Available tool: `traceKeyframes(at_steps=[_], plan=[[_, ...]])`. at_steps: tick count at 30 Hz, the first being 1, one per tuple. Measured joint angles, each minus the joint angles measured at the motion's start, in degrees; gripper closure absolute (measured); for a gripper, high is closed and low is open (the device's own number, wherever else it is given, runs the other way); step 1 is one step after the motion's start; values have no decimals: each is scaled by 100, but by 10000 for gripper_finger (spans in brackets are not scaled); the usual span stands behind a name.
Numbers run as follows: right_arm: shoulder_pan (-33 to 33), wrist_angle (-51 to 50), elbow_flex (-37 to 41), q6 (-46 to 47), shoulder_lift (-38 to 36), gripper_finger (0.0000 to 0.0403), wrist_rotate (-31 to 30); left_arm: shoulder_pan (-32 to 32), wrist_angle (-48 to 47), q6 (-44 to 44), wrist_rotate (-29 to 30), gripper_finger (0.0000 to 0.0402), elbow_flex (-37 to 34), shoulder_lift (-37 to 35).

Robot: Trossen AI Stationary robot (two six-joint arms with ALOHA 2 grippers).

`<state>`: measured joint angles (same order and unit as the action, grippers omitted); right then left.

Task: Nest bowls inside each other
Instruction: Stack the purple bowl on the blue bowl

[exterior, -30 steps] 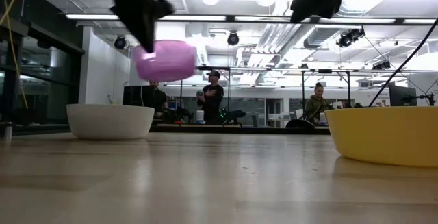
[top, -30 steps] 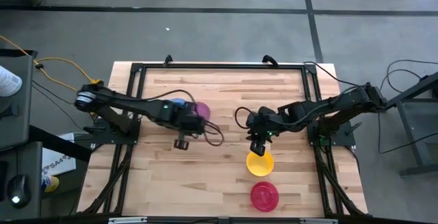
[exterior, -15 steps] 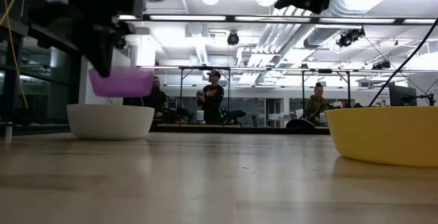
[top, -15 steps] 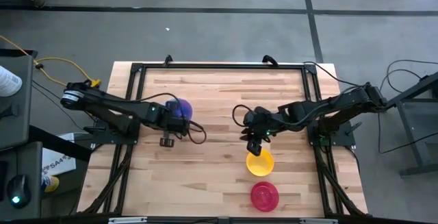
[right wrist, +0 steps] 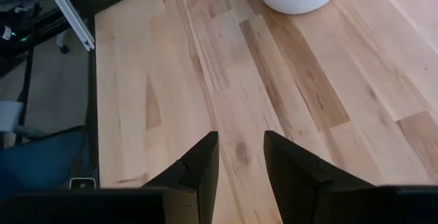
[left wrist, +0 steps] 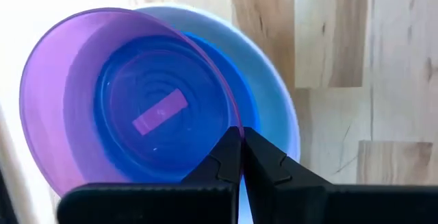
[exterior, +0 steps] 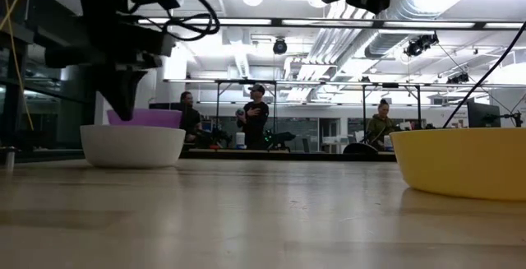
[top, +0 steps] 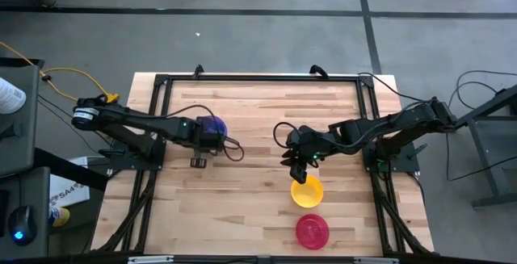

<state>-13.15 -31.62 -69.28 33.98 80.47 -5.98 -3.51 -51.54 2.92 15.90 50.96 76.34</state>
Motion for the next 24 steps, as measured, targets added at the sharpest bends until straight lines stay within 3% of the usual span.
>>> traceKeyframes(at_steps=[10, 24], plan=[[0, -2, 0, 41, 0, 292, 12, 250, 14, 135, -488, 373, -2, 0], [0, -2, 0, 32, 0, 292, 55, 239, 50, 75, -494, 364, -2, 0]])
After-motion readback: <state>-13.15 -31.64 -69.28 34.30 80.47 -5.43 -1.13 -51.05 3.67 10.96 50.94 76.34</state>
